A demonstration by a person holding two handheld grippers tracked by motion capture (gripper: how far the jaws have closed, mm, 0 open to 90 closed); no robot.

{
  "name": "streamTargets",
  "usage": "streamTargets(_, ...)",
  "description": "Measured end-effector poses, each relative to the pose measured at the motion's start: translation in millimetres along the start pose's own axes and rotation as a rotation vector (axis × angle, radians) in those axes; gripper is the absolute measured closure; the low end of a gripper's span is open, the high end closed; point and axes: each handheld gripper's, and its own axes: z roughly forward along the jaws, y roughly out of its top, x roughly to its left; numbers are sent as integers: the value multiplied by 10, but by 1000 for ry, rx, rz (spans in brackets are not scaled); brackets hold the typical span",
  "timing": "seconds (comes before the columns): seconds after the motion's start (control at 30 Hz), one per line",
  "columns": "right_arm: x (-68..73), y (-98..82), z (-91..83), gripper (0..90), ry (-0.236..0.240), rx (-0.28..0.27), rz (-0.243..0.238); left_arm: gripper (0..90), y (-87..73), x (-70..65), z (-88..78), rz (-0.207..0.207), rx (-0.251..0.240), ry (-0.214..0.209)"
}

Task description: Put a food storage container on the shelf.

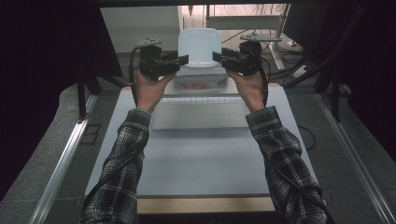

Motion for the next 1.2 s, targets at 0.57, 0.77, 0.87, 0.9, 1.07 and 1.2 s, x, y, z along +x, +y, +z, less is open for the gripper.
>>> streamTargets(0.57, 2, 19, 6, 551, -32, -2, -15, 582, 14, 5, -70, 2, -1, 17)
streamTargets(0.77, 7, 3, -18, 599, -25, 12, -24, 610, -6, 33, -101, 6, 5, 26)
streamTargets(0.87, 1, -10, -32, 626, -25, 7, -31, 617, -13, 75, -113, -6, -4, 45)
streamTargets(0.9, -7, -16, -35, 646, -28, 6, -35, 635, -16, 96, -118, -7, -1, 58)
streamTargets(1.07, -94, -50, -20, 806, -59, 21, -36, 778, -44, 227, -80, -28, 26, 109)
streamTargets(1.2, -155, -76, 82, 894, -92, 38, -52, 859, -52, 320, 8, -27, 42, 153)
